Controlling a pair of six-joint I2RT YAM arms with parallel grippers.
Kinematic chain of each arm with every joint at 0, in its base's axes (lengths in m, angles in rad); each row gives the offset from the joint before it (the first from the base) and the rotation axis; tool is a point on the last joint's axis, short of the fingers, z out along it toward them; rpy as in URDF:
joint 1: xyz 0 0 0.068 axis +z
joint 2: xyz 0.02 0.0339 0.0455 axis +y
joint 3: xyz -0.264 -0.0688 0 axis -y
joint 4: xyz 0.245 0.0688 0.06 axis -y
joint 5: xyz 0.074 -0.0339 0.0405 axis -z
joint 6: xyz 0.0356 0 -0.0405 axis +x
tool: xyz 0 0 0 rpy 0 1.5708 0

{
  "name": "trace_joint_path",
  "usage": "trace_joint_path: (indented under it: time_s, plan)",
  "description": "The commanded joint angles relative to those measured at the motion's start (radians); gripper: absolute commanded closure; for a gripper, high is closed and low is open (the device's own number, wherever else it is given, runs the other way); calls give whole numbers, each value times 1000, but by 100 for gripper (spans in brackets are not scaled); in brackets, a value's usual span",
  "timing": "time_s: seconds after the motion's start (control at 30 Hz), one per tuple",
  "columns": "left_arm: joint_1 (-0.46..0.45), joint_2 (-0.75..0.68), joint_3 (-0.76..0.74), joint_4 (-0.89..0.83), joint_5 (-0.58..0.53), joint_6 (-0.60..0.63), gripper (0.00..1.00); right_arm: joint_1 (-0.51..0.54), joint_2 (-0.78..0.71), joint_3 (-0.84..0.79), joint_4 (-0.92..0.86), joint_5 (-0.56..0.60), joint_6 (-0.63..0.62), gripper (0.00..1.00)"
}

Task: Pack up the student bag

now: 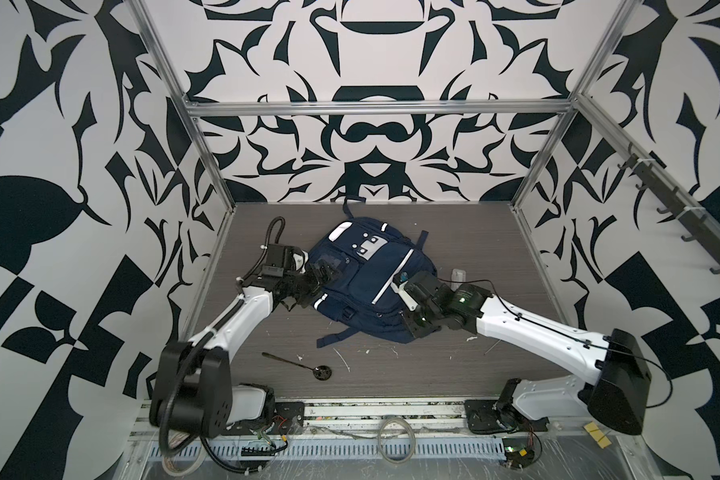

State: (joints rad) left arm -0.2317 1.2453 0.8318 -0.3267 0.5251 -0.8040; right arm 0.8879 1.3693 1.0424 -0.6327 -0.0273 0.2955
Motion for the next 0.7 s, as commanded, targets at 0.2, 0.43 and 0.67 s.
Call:
trace_joint_path:
  time_s: [0.2, 0.43, 0.67]
  plan:
    - [-32, -237, -145, -171, 15, -170, 10, 77, 179, 243, 223, -180, -16, 100]
    - [-40, -177, -216, 65, 19, -260, 12, 106, 258, 309, 252, -237, -18, 100]
    - [-63, -44, -176, 211, -11, -305, 52, 117, 254, 297, 295, -258, 11, 100]
